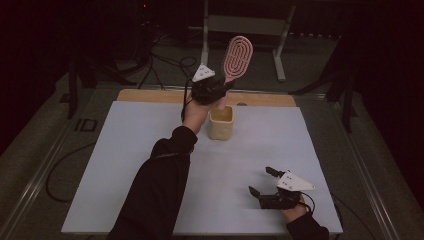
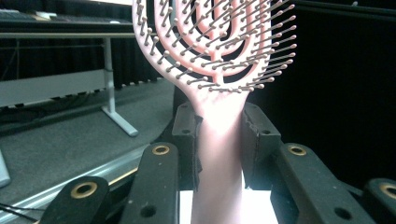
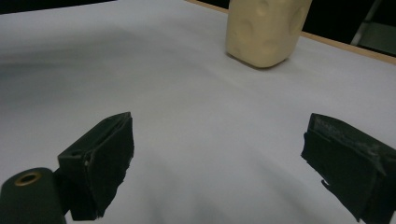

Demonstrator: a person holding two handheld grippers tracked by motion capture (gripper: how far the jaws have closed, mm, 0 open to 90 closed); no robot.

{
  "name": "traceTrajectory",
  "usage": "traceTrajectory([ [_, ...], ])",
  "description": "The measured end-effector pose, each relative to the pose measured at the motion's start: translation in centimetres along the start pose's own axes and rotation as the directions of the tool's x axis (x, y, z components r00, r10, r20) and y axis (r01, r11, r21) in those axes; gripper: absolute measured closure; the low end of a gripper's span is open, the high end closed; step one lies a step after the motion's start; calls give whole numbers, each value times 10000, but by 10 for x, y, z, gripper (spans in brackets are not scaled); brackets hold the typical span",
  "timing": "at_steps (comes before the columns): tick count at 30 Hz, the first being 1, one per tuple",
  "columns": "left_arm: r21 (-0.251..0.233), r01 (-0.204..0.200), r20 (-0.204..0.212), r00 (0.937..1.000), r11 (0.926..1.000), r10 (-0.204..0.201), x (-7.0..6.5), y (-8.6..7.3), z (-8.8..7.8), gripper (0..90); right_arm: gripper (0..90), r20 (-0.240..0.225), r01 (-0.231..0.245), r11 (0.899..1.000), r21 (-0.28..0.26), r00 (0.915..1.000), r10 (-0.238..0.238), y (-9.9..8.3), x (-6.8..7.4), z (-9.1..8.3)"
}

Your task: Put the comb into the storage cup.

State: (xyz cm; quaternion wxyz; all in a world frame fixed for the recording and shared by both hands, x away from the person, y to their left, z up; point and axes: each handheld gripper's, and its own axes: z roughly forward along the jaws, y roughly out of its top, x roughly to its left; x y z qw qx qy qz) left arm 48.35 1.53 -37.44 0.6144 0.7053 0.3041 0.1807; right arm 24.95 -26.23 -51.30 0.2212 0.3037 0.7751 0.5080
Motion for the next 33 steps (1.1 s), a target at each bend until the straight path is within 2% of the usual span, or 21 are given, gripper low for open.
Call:
traceTrajectory([
  [2, -120, 141, 78, 9999, 9998, -140, 1, -3, 3, 706, 89, -27, -14, 10000, -22, 10000, 14, 0, 0, 0],
  [8, -119, -7, 99, 10000, 9999, 8, 1, -11, 8, 706, 89, -46, -74, 10000, -20, 10000, 74, 0, 0, 0],
  [10, -283, 55, 205, 9998, 9996, -49, 2, -15, 9, 707, 89, -60, -85, 10000, -29, 9999, 85, 0, 0, 0],
  [13, -470, 94, 86, 9999, 9988, -90, 4, -23, 11, 707, 89, -72, -73, 10000, -32, 9999, 73, 0, 0, 0],
  [19, -204, 95, 79, 9999, 9997, -93, 5, -34, 15, 706, 89, -72, -38, 10000, -27, 10000, 38, 0, 0, -1],
  [22, -277, 206, -49, 9998, 9994, -208, 6, -41, 16, 706, 89, -83, -44, 10000, -34, 10000, 44, 0, 0, -1],
  [24, -334, 359, 10, 9994, 9988, -359, 7, -45, 16, 706, 89, -85, -40, 10000, -30, 10000, 40, 0, 0, -1],
  [28, -236, 291, -67, 9995, 9993, -292, 6, -52, 16, 706, 89, -101, -61, 10000, -30, 9999, 61, 0, 0, -1],
  [33, -167, 417, 13, 9991, 9990, -417, 7, -59, 16, 706, 89, -116, -69, 10000, -32, 9999, 69, 0, 0, 0],
])
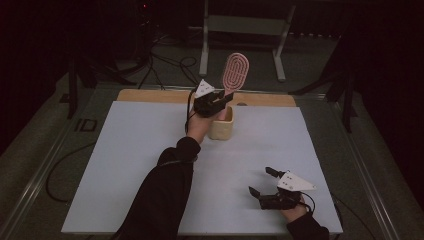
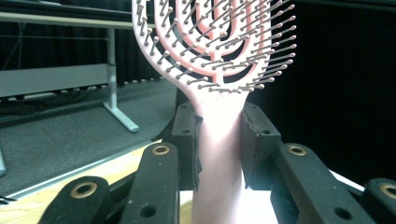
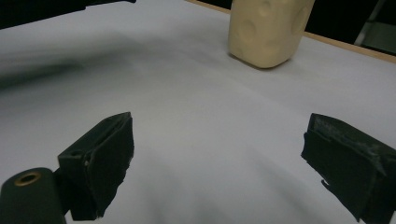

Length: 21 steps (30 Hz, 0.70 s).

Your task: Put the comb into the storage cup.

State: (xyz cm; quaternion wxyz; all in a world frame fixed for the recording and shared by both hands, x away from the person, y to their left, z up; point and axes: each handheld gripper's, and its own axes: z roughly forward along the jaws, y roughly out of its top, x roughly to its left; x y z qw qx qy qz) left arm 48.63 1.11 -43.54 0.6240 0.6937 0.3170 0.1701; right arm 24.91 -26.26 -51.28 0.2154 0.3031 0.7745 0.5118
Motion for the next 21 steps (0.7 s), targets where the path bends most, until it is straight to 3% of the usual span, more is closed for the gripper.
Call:
traceTrajectory([
  [8, 49, -90, -180, 9998, 9999, 91, -1, -10, -1, 705, 89, 4, -9, 10000, -3, 10000, 9, 0, 0, 0],
  [15, 276, -692, -304, 9971, 9972, 700, -2, -18, -3, 704, 89, -4, 7, 10000, -6, 10000, -7, 0, 0, 0],
  [21, 547, -837, -262, 9960, 9950, 852, -2, -21, -2, 703, 89, -7, 13, 10000, -10, 10000, -13, 0, 0, 0],
])
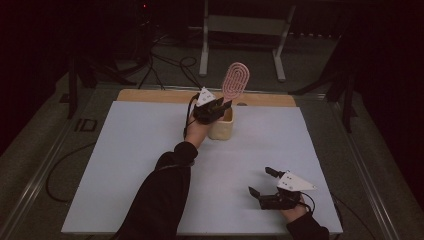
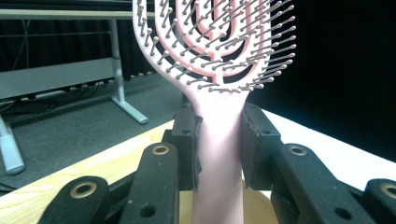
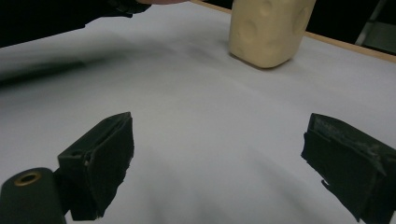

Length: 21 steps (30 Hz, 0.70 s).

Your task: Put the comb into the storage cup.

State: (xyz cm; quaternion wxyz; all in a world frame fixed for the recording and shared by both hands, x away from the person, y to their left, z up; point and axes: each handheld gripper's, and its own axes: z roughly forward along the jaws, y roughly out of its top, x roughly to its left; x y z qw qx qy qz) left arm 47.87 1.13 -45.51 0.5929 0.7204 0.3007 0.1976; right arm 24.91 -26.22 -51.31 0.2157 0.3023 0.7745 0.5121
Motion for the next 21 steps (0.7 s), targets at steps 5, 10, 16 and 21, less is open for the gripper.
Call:
traceTrajectory([
  [5, 197, -131, -198, 9997, 9997, 135, 0, -2, 0, 701, 89, -10, 15, 10000, 8, 10000, -15, 0, 0, 0],
  [10, 414, -97, -100, 9999, 9991, 101, 2, -1, -1, 694, 89, 1, 33, 10000, 37, 10000, -33, 0, 0, 0],
  [16, 547, -8, 75, 10000, 9985, 4, 3, -1, -3, 336, 89, 23, 69, 10000, 52, 10000, -69, 0, 0, 0],
  [21, 649, -82, 452, 9990, 9979, 53, 4, 2, -5, 86, 89, 9, 82, 10000, 54, 10000, -82, 0, 0, 1],
])
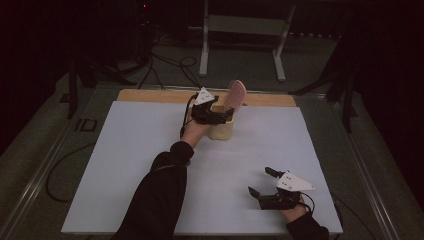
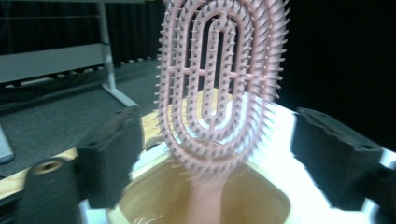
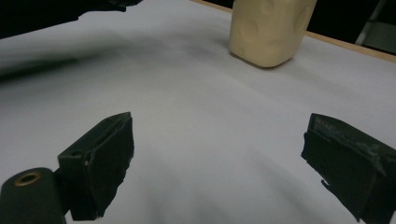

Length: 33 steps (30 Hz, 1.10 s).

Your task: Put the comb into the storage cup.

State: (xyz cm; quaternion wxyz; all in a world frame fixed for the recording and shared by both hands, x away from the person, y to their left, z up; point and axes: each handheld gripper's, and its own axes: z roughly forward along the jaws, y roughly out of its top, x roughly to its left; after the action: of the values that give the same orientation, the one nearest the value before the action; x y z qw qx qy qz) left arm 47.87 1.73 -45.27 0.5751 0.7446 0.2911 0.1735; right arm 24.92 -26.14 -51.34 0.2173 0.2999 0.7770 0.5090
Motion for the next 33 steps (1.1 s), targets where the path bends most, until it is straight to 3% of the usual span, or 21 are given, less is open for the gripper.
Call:
traceTrajectory([
  [4, 275, -117, 81, 9999, 9996, 115, 0, 2, 0, 0, 89, -8, -7, 10000, 1, 10000, 7, 0, 0, 0],
  [8, 376, -133, 241, 9996, 9992, 124, -1, 3, -1, 0, 89, 6, -8, 10000, 12, 10000, 8, 0, 1, 0],
  [9, 636, -33, 425, 9991, 9980, 6, -1, 5, -1, 0, 89, 7, -27, 10000, 29, 10000, 27, 0, 1, 0],
  [12, 817, -149, 525, 9986, 9965, 106, -2, 6, -2, 0, 89, -17, -16, 10000, 24, 10000, 16, 1, 1, 0],
  [28, 1100, -168, 1336, 9910, 9938, 20, -1, 14, -18, 0, 89, 7, -2, 10000, -20, 10000, 2, 0, 0, 0],
  [33, 1254, -206, 1384, 9904, 9919, 30, 2, 17, -27, 0, 89, 24, -4, 10000, 20, 10000, 4, 1, 1, 1],
])
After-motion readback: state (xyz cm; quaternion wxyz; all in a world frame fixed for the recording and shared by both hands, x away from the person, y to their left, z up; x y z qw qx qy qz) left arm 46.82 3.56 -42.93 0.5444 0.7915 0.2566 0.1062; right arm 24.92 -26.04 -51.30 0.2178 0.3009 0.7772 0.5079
